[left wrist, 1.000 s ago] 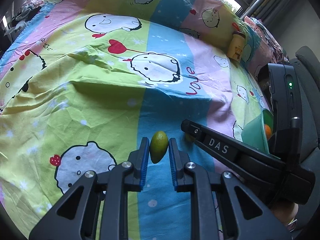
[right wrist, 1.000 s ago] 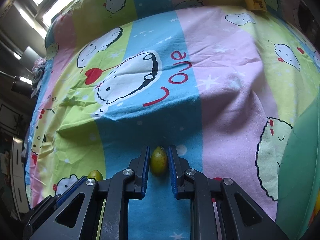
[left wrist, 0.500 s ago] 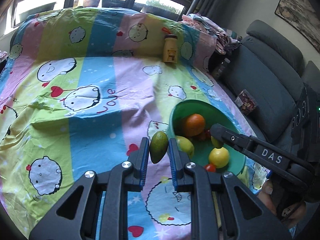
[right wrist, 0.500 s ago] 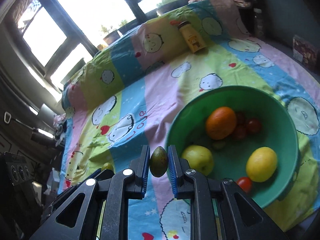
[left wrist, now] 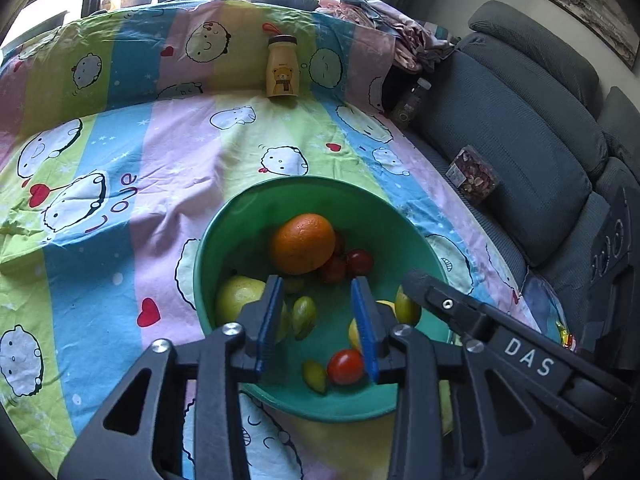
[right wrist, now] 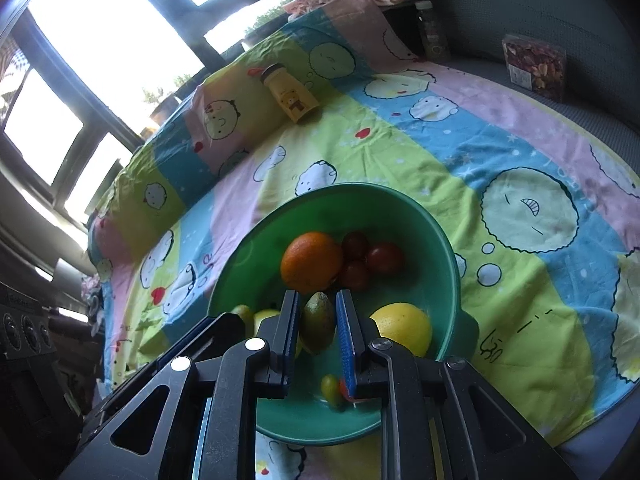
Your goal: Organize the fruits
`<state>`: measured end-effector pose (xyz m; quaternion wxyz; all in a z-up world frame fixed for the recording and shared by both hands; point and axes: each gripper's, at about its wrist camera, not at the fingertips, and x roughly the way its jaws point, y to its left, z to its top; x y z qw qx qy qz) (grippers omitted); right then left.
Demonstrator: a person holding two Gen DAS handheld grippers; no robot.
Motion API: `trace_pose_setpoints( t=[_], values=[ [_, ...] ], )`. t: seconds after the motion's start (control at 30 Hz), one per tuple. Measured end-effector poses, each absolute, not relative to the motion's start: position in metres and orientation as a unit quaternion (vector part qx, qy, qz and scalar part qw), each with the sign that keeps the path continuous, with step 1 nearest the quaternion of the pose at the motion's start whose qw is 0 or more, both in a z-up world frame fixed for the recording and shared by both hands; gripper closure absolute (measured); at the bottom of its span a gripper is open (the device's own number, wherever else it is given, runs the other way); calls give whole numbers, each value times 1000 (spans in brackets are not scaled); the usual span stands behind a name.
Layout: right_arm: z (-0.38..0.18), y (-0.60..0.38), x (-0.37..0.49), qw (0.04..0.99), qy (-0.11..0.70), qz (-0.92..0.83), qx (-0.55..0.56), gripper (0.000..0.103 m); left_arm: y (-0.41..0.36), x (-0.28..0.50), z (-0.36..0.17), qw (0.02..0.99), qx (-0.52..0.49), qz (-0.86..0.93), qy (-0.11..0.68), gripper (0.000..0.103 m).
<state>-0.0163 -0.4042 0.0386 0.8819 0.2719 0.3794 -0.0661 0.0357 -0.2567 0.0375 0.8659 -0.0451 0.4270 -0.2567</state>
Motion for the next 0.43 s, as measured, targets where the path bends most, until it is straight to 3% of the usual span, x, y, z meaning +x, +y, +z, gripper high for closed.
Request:
trace_pose_setpoints(
  t=[0.07,0.13,0.43],
  values=[
    [39,-411,-19,881,378,-84,270,83,-256,36,35,871,-40,-239,427,33],
    [38,-417,-22,878,380,-91,275,81,-253,35,35,873,-46,-234,425,25],
    [37,-418,-23,876,381,-76,286,63,-239,31,35,867,-52,-239,435,19]
  ],
)
